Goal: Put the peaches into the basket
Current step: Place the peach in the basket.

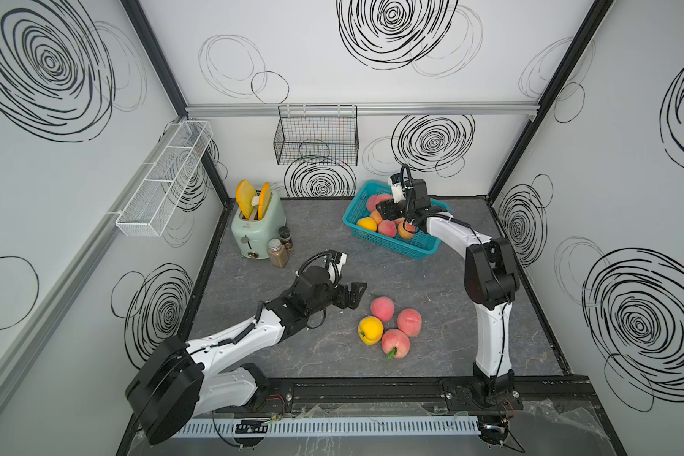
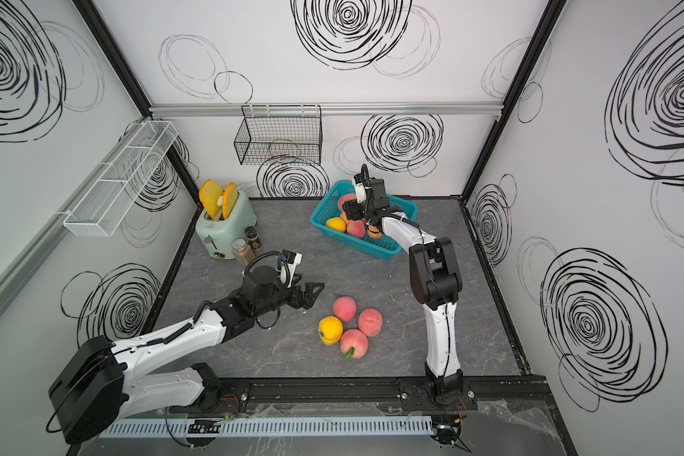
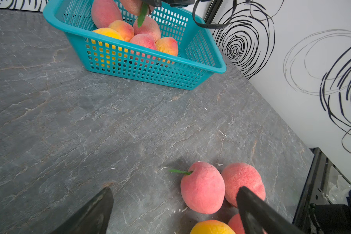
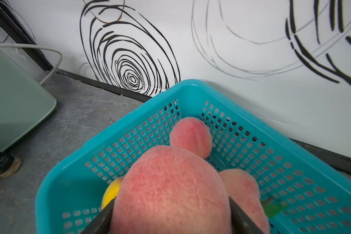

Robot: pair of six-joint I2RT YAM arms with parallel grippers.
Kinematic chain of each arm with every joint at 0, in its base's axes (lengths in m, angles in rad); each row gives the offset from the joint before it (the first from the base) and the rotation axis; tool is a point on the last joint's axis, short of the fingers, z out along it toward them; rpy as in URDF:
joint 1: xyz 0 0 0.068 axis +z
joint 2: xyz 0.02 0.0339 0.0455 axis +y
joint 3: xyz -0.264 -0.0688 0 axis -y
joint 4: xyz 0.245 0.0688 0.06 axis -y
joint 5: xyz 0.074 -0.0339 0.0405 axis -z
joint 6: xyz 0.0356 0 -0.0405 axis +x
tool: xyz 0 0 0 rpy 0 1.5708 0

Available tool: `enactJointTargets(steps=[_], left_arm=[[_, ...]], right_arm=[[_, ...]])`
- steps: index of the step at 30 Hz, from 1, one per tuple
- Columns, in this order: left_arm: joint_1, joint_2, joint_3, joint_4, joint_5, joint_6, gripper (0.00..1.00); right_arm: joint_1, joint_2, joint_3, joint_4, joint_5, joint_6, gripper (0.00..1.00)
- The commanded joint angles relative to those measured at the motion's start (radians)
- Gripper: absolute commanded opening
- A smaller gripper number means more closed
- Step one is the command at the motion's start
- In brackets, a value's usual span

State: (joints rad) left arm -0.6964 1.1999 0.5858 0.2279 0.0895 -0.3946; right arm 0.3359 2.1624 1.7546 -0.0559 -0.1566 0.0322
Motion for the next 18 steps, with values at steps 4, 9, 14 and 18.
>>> enactJointTargets(steps=[4, 9, 14, 18], left_arm=[[0.012, 0.028, 0.042, 0.075, 0.022, 0.023, 0.98], [0.012, 0.028, 0.033, 0.095, 0.027, 0.026, 0.98], [0.012, 0.021, 0.026, 0.095, 0.020, 0.030, 0.98], [0.012, 0.018, 0.023, 0.096, 0.017, 0.031, 0.98]], right_arm=[[-0.030, 0.050, 0.051, 0.012, -0.004, 0.000, 0.76], [-0.042, 0.075, 0.059, 0.025, -0.013, 0.007, 0.77], [-0.051, 0.091, 0.055, 0.041, -0.022, 0.015, 0.77], [-0.051, 0.099, 0.057, 0.042, -0.023, 0.014, 0.77]])
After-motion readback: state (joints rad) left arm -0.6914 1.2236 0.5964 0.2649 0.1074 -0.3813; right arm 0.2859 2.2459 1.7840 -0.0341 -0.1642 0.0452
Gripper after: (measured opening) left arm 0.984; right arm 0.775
